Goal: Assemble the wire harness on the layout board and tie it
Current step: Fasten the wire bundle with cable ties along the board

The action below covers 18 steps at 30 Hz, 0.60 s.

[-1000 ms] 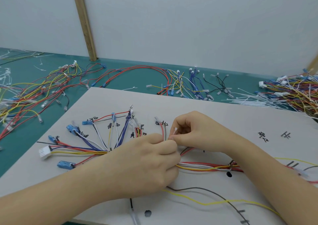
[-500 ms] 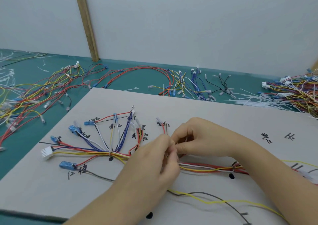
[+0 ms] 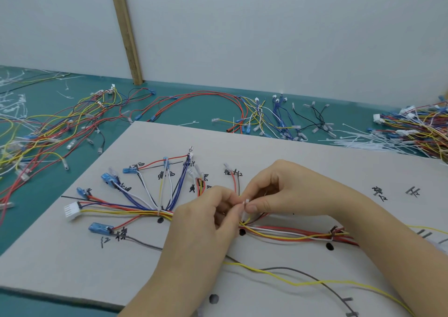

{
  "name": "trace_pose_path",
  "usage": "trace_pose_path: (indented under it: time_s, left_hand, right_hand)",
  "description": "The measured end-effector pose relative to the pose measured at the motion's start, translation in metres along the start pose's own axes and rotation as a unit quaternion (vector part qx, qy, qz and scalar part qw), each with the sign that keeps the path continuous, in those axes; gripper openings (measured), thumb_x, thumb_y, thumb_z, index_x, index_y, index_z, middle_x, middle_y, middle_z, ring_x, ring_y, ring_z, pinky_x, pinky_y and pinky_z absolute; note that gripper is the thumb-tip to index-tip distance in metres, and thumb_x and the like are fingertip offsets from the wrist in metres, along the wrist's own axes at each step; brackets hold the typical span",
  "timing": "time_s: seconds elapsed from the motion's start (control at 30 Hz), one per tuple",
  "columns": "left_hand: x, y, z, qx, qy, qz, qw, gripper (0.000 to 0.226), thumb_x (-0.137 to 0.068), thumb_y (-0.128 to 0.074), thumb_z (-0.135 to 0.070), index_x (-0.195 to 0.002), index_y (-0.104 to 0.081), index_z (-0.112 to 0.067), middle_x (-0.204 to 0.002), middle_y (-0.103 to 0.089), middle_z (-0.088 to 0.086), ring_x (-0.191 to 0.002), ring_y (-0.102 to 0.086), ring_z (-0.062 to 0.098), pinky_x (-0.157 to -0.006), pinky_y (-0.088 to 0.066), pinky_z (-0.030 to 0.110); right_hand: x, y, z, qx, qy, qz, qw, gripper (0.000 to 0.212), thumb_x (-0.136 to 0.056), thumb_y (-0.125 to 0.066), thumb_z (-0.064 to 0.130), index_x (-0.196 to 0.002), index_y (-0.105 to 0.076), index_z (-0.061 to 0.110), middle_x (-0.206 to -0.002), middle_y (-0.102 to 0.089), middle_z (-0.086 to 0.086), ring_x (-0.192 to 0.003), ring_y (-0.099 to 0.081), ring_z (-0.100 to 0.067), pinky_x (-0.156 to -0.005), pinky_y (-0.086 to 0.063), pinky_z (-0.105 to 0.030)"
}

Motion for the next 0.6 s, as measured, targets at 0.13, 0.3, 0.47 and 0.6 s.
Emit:
trace_pose_path:
  time_s: [0.13,0.3,0.47,0.6]
  left_hand:
    - [0.0003,-0.0012,0.0004,0.005,0.001,0.01,1.0,0.014,-0.077,-0.064,-0.021,-0.065,-0.061,-0.028,-0.058,-0.063,-0.014,-0.05,-0.056,0.003,-0.051,-0.046,0.015]
    - [-0.0001,-0.0013,0.0024,0.015,0.009,0.017,1.0,0.017,-0.078,-0.064,-0.019,-0.065,-0.061,-0.029,-0.058,-0.064,-0.011,-0.051,-0.057,0.005,-0.052,-0.048,0.017]
    - [0.0003,-0.0015,0.0023,0.023,0.024,0.019,0.999,0.017,-0.077,-0.062,-0.02,-0.064,-0.061,-0.03,-0.059,-0.064,-0.009,-0.051,-0.057,0.005,-0.053,-0.049,0.018]
    - [0.0003,-0.0009,0.0019,0.031,0.025,0.018,0.999,0.018,-0.079,-0.062,-0.017,-0.066,-0.061,-0.028,-0.06,-0.065,-0.007,-0.049,-0.057,0.003,-0.053,-0.048,0.018]
  right_hand:
    - [-0.0013,-0.0006,-0.0028,0.01,-0.004,-0.002,1.0,0.012,-0.079,-0.071,0.009,-0.075,-0.069,0.02,-0.068,-0.071,0.007,-0.063,-0.06,-0.002,-0.069,-0.053,-0.028]
    - [-0.0012,-0.0002,-0.0019,0.016,0.001,-0.002,1.0,0.01,-0.079,-0.071,0.011,-0.074,-0.07,0.019,-0.067,-0.07,0.007,-0.062,-0.059,-0.001,-0.065,-0.051,-0.025]
    - [-0.0006,-0.0015,-0.001,0.012,0.003,0.003,1.0,0.01,-0.079,-0.071,0.01,-0.075,-0.07,0.019,-0.065,-0.069,0.015,-0.061,-0.058,0.003,-0.064,-0.048,-0.017]
    - [0.0004,-0.0018,-0.001,0.0,-0.001,0.005,1.0,0.01,-0.079,-0.072,0.011,-0.074,-0.07,0.019,-0.068,-0.07,0.012,-0.063,-0.06,0.002,-0.067,-0.05,-0.017]
Point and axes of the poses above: each hand's wrist, its own x-axis away from the middle knuckle, its own y-axis out of the back of the hand, z = x × y, the point moved 2 cm from there along -x, towards the middle knuckle
